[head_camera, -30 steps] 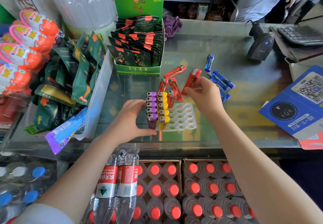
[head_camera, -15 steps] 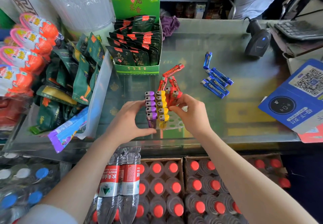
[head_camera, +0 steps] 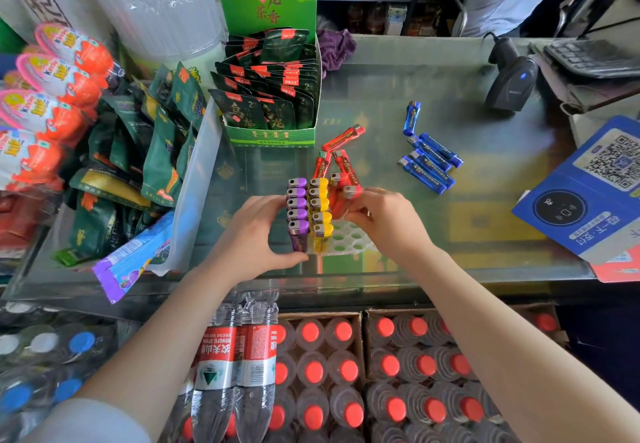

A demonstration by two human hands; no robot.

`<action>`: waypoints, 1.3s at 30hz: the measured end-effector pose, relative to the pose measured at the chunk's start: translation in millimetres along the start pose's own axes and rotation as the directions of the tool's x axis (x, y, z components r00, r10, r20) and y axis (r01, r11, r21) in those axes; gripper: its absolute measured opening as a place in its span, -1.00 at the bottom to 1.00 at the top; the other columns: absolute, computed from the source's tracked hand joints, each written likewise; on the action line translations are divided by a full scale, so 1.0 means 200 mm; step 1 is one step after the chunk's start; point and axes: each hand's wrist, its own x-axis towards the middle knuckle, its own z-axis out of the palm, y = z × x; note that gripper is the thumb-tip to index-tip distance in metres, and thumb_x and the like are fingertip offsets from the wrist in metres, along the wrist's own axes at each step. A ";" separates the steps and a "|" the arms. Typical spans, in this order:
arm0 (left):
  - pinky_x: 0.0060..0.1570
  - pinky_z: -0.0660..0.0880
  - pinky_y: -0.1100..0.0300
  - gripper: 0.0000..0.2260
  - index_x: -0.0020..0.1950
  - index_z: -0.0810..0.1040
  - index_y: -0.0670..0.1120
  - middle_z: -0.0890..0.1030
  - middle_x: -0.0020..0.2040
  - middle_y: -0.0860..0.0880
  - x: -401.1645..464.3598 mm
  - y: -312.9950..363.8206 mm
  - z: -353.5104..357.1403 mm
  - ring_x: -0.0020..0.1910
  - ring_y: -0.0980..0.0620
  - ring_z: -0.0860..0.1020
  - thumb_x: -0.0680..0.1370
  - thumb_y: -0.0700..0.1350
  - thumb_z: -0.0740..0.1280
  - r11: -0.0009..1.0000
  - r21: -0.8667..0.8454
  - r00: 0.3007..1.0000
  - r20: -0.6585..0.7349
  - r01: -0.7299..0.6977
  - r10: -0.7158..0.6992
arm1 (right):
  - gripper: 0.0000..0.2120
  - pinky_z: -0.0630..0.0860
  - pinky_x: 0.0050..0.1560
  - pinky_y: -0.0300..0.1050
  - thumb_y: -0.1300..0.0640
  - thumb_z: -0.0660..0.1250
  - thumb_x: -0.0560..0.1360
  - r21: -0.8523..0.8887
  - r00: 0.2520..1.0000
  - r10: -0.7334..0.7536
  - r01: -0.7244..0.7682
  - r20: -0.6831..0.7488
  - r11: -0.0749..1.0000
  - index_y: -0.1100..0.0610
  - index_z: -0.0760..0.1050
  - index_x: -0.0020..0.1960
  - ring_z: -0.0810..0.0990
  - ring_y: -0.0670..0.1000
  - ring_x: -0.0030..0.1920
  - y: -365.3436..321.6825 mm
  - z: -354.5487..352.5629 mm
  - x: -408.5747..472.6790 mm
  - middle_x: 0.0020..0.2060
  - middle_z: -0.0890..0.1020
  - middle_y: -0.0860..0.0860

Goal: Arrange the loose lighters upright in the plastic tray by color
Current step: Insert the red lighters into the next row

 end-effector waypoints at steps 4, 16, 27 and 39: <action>0.12 0.26 0.19 -0.36 0.25 0.39 0.00 0.46 0.20 0.07 0.00 0.00 0.00 0.15 0.14 0.30 0.25 0.13 0.49 1.000 -0.009 1.000 0.003 -0.007 0.007 | -0.92 0.51 -0.25 -0.04 0.18 0.33 0.45 -0.017 0.999 0.039 -0.040 -0.019 0.999 0.19 0.55 -0.13 0.55 0.13 -0.22 0.00 0.03 0.00 -0.16 0.63 0.07; 0.14 0.21 0.23 -0.31 0.29 0.38 -0.01 0.46 0.25 0.05 0.00 -0.01 0.01 0.22 0.09 0.31 0.24 0.18 0.47 0.999 -0.031 1.000 -0.003 0.009 -0.009 | -0.76 0.46 -0.26 -0.09 -0.02 0.31 0.45 0.016 0.969 0.196 -0.196 -0.148 0.980 0.15 0.46 -0.03 0.54 0.08 -0.19 -0.14 0.07 -0.02 -0.12 0.60 0.01; 0.15 0.19 0.21 -0.26 0.30 0.34 -0.01 0.43 0.24 0.05 0.01 -0.01 0.02 0.15 0.23 0.22 0.20 0.26 0.42 0.999 -0.053 1.000 -0.005 0.006 -0.007 | -0.73 0.49 -0.31 -0.02 -0.01 0.31 0.46 -0.053 0.983 0.078 -0.088 -0.169 0.995 0.22 0.44 -0.08 0.57 0.19 -0.23 -0.11 0.09 -0.02 -0.16 0.63 0.11; 0.06 0.31 0.16 -0.28 0.18 0.41 -0.07 0.49 0.08 0.03 0.03 0.05 0.06 0.07 0.08 0.37 0.13 0.19 0.53 0.997 -0.060 0.987 -0.144 0.057 -0.065 | -0.88 0.35 -0.28 -0.16 0.15 0.35 0.43 0.080 0.999 0.037 -0.039 0.024 0.996 0.15 0.46 -0.08 0.41 -0.07 -0.30 -0.03 0.04 -0.01 -0.22 0.53 -0.08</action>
